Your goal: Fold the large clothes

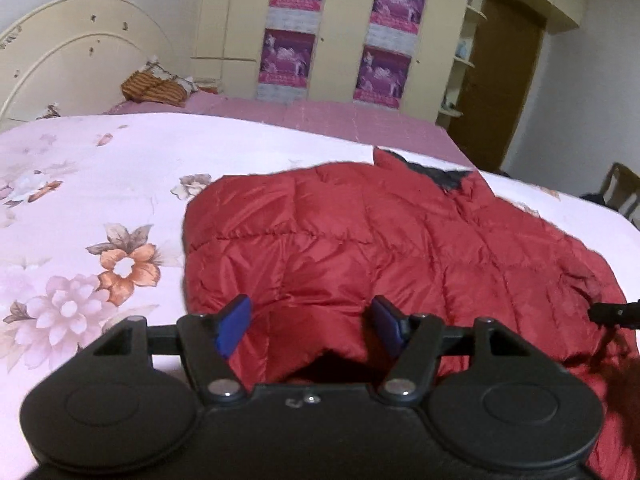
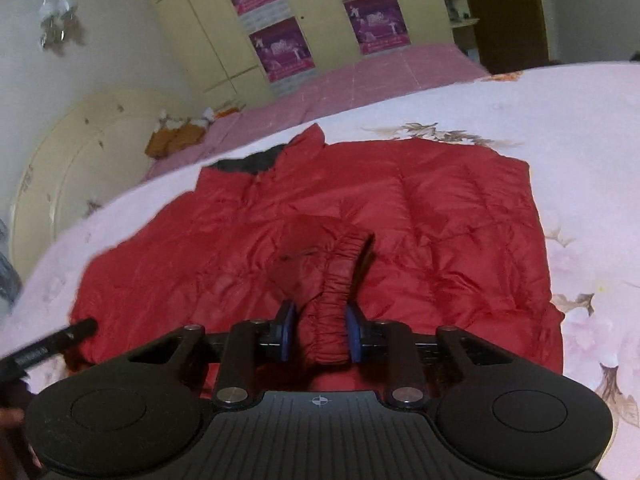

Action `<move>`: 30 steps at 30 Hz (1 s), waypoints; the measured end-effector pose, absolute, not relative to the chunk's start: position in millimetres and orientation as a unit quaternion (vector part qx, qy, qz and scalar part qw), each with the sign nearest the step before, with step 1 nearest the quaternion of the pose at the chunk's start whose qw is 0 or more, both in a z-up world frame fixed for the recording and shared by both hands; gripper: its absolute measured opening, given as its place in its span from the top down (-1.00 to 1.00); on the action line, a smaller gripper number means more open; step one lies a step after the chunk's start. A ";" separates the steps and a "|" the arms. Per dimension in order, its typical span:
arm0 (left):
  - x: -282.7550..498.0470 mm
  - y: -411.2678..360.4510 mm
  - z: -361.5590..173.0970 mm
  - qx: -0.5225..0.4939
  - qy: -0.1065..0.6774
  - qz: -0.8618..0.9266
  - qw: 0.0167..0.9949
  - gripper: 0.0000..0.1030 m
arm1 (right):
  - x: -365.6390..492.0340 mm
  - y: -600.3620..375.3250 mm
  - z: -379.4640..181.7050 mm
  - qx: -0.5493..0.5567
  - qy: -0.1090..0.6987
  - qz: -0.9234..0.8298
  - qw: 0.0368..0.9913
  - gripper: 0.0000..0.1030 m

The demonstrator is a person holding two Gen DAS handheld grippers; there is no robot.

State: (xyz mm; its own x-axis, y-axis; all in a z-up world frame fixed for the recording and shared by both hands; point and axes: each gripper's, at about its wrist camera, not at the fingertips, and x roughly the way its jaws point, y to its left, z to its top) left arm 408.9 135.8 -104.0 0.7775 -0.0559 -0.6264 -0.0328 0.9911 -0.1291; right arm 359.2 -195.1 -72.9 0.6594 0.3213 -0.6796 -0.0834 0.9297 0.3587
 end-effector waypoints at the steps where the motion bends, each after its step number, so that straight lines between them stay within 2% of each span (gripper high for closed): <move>1: 411.3 132.6 -105.5 -0.056 0.341 -0.012 0.938 -0.30 | 358.3 -197.2 -75.2 0.147 0.400 0.099 0.899 0.48; 5: 406.9 129.2 -103.8 -0.036 0.339 -0.011 0.940 -0.30 | 356.5 -206.3 -80.5 0.152 0.411 0.081 0.895 0.48; 6: 403.3 130.7 -97.1 -0.040 0.325 -0.009 0.945 -0.31 | 353.3 -209.8 -72.3 0.151 0.399 0.071 0.902 0.47; 8: 398.6 133.3 -82.4 -0.044 0.292 -0.015 0.955 -0.46 | 344.3 -213.9 -52.2 0.139 0.360 0.058 0.921 0.47; 11: 422.2 130.0 -77.6 -0.030 0.298 -0.034 0.953 -0.46 | 349.6 -206.9 -39.3 0.111 0.340 0.076 0.931 0.47; 16: 473.6 133.7 -104.5 -0.038 0.350 -0.044 0.935 -0.49 | 386.1 -175.6 -59.4 0.062 0.359 0.097 0.926 0.47; 19: 483.9 137.8 -121.3 -0.035 0.364 -0.044 0.930 -0.52 | 400.1 -162.9 -88.5 0.031 0.387 0.088 0.917 0.48; 22: 483.8 141.4 -127.4 -0.045 0.364 -0.044 0.929 -0.52 | 403.1 -161.9 -102.1 0.024 0.382 0.086 0.920 0.48; 25: 473.6 134.1 -113.1 -0.038 0.355 -0.039 0.933 -0.39 | 400.6 -157.4 -96.7 0.015 0.385 0.077 0.920 0.47; 27: 461.5 121.3 -99.1 -0.044 0.326 -0.067 0.942 -0.54 | 389.3 -154.0 -77.6 0.028 0.361 0.071 0.929 0.45; 28: 459.7 109.3 -94.6 -0.030 0.317 -0.074 0.945 -0.59 | 383.7 -147.9 -69.9 0.029 0.346 0.080 0.934 0.28; 29: 460.4 97.0 -92.0 -0.015 0.312 -0.083 0.946 -0.60 | 382.1 -138.7 -65.1 0.024 0.337 0.091 0.937 -0.49; 30: 463.0 88.0 -91.5 -0.010 0.313 -0.095 0.945 -0.60 | 380.3 -128.3 -62.0 0.017 0.323 0.110 0.940 -0.66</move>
